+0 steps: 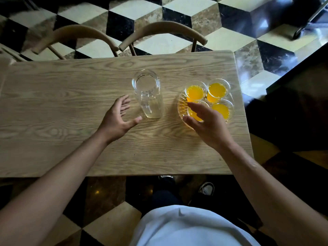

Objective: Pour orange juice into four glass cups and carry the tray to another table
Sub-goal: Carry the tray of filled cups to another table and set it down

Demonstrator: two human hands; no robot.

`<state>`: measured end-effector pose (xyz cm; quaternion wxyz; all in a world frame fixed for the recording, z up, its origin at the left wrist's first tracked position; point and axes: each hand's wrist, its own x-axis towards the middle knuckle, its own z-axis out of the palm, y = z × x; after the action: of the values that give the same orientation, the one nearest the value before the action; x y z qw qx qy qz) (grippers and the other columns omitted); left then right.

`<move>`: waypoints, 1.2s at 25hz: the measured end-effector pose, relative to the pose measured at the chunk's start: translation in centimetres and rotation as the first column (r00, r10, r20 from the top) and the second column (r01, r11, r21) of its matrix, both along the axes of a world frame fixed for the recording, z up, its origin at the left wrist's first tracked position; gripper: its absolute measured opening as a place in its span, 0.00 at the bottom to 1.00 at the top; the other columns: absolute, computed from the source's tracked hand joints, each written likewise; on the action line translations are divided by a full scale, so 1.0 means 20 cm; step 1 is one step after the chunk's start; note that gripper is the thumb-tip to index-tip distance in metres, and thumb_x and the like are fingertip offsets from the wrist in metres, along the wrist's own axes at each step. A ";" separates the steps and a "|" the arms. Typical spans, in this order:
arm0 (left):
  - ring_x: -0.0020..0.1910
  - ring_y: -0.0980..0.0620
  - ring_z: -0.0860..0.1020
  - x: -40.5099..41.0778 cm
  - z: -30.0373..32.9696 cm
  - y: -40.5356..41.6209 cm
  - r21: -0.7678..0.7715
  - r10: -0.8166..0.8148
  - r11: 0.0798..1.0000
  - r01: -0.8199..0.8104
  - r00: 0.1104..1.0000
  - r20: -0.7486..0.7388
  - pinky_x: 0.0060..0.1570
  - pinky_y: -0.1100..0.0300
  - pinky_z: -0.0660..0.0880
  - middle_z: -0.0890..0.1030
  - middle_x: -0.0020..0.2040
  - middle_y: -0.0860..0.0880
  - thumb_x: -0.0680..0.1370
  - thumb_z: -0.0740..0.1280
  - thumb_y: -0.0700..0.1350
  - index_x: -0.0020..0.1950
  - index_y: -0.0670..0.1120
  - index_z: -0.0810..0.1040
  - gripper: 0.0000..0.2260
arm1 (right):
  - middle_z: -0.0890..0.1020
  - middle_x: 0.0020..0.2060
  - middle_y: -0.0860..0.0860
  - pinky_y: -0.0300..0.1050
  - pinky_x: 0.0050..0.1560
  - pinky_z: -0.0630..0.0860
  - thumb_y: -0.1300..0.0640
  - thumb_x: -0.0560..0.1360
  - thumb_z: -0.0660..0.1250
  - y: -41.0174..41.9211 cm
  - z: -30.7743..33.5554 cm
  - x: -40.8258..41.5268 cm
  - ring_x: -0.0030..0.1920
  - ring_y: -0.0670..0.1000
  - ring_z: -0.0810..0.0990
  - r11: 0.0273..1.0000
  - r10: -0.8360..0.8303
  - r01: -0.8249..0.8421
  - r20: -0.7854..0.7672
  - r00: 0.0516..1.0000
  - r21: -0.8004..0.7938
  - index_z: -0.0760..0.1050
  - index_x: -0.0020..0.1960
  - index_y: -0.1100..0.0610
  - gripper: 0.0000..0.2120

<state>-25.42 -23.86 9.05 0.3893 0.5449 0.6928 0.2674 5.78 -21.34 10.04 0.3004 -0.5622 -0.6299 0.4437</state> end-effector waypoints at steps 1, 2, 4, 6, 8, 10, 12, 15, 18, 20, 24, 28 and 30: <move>0.71 0.52 0.75 0.05 0.02 -0.06 0.009 0.029 1.000 -0.029 1.000 -0.009 0.72 0.52 0.73 0.73 0.75 0.46 0.65 0.77 0.63 0.80 0.48 0.63 0.48 | 0.83 0.64 0.47 0.50 0.65 0.79 0.48 0.74 0.76 -0.02 0.01 0.07 0.63 0.46 0.81 1.000 0.005 -0.005 0.006 1.000 0.006 0.78 0.70 0.52 0.25; 0.71 0.52 0.75 0.11 0.04 -0.12 0.018 0.048 0.999 -0.047 0.999 -0.019 0.72 0.51 0.73 0.74 0.75 0.46 0.65 0.75 0.64 0.80 0.49 0.64 0.48 | 0.83 0.64 0.46 0.52 0.65 0.79 0.47 0.74 0.76 -0.04 0.02 0.15 0.63 0.47 0.81 1.000 0.011 -0.011 0.006 1.000 0.012 0.78 0.70 0.51 0.26; 0.71 0.53 0.75 0.24 0.08 -0.23 0.049 0.063 0.997 -0.061 0.997 -0.045 0.71 0.52 0.73 0.73 0.75 0.46 0.65 0.75 0.64 0.80 0.48 0.64 0.47 | 0.82 0.66 0.47 0.52 0.67 0.77 0.47 0.74 0.76 -0.07 0.03 0.29 0.65 0.47 0.80 0.999 0.027 -0.027 -0.017 0.999 0.021 0.78 0.70 0.52 0.27; 0.72 0.53 0.74 0.37 0.12 -0.31 0.089 0.068 0.994 -0.062 0.996 -0.066 0.70 0.55 0.71 0.72 0.75 0.46 0.66 0.75 0.63 0.80 0.48 0.63 0.47 | 0.81 0.67 0.49 0.51 0.70 0.76 0.50 0.75 0.76 -0.10 0.04 0.43 0.68 0.46 0.79 0.999 0.041 -0.040 -0.023 0.999 0.017 0.77 0.71 0.53 0.26; 0.72 0.53 0.73 0.49 0.14 -0.37 0.142 0.084 0.987 -0.072 0.994 -0.076 0.69 0.57 0.70 0.72 0.75 0.46 0.67 0.74 0.63 0.80 0.49 0.64 0.45 | 0.81 0.67 0.49 0.50 0.68 0.76 0.50 0.75 0.76 -0.11 0.06 0.57 0.67 0.47 0.79 0.999 0.046 -0.046 -0.015 0.999 0.018 0.77 0.71 0.53 0.26; 0.71 0.54 0.74 0.60 0.15 -0.41 0.186 0.092 0.980 -0.074 0.992 -0.089 0.68 0.57 0.71 0.72 0.74 0.47 0.69 0.74 0.61 0.76 0.56 0.66 0.38 | 0.82 0.66 0.50 0.49 0.66 0.77 0.51 0.75 0.76 -0.12 0.07 0.69 0.66 0.48 0.80 0.999 0.033 -0.033 -0.006 0.999 0.019 0.77 0.71 0.53 0.25; 0.69 0.55 0.75 0.69 0.14 -0.44 0.193 0.104 0.978 -0.082 0.989 -0.103 0.68 0.57 0.71 0.74 0.71 0.49 0.70 0.74 0.59 0.72 0.62 0.67 0.31 | 0.82 0.65 0.50 0.47 0.65 0.78 0.53 0.76 0.76 -0.13 0.06 0.79 0.64 0.48 0.80 1.000 0.006 -0.006 0.007 1.000 0.013 0.78 0.70 0.54 0.24; 0.65 0.51 0.79 0.76 0.09 -0.42 0.202 0.095 0.977 -0.064 0.984 -0.150 0.68 0.51 0.75 0.79 0.65 0.48 0.75 0.72 0.50 0.69 0.53 0.75 0.22 | 0.82 0.64 0.51 0.44 0.63 0.78 0.57 0.77 0.74 -0.13 0.05 0.89 0.63 0.49 0.81 1.000 -0.025 0.025 0.013 1.000 -0.009 0.78 0.69 0.56 0.21; 0.61 0.50 0.81 0.81 0.02 -0.34 0.261 0.035 0.965 0.018 0.979 -0.200 0.65 0.47 0.77 0.83 0.60 0.46 0.78 0.66 0.41 0.60 0.43 0.84 0.13 | 0.84 0.61 0.51 0.33 0.54 0.79 0.60 0.77 0.73 -0.11 0.01 0.94 0.59 0.48 0.83 0.998 -0.049 0.051 0.054 0.997 -0.028 0.80 0.66 0.58 0.18; 0.60 0.51 0.81 0.83 -0.03 -0.28 0.255 0.035 0.967 0.014 0.982 -0.187 0.64 0.51 0.78 0.84 0.58 0.48 0.78 0.64 0.39 0.58 0.41 0.85 0.13 | 0.85 0.58 0.51 0.32 0.51 0.80 0.61 0.78 0.73 -0.08 -0.04 0.95 0.56 0.47 0.84 0.996 -0.075 0.079 0.087 0.993 -0.047 0.81 0.65 0.59 0.16; 0.55 0.49 0.82 0.86 -0.19 -0.13 0.119 0.066 0.992 -0.051 0.990 -0.128 0.60 0.55 0.78 0.84 0.56 0.48 0.81 0.65 0.35 0.62 0.41 0.84 0.13 | 0.86 0.54 0.52 0.27 0.45 0.79 0.63 0.77 0.72 0.03 -0.13 0.96 0.52 0.48 0.85 0.980 -0.150 0.163 0.118 0.982 -0.111 0.82 0.62 0.59 0.14; 0.58 0.45 0.83 0.84 -0.37 0.01 -0.005 0.127 0.992 -0.128 0.990 -0.065 0.62 0.52 0.78 0.85 0.59 0.43 0.81 0.65 0.34 0.65 0.40 0.81 0.13 | 0.86 0.54 0.51 0.35 0.49 0.83 0.62 0.77 0.72 0.17 -0.24 0.93 0.49 0.44 0.85 0.959 -0.180 0.213 0.182 0.967 -0.185 0.82 0.63 0.59 0.14; 0.56 0.47 0.83 0.83 -0.43 0.07 -0.062 0.158 0.985 -0.162 0.985 -0.074 0.59 0.56 0.77 0.85 0.59 0.44 0.82 0.65 0.36 0.65 0.41 0.81 0.13 | 0.85 0.54 0.49 0.32 0.46 0.82 0.62 0.77 0.72 0.24 -0.31 0.90 0.45 0.38 0.83 0.949 -0.189 0.237 0.224 0.956 -0.209 0.81 0.63 0.58 0.14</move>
<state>-8.84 -22.43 0.47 0.3606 0.4828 0.7561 0.2552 23.81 -16.62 3.90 0.2133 -0.7007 -0.5356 0.4203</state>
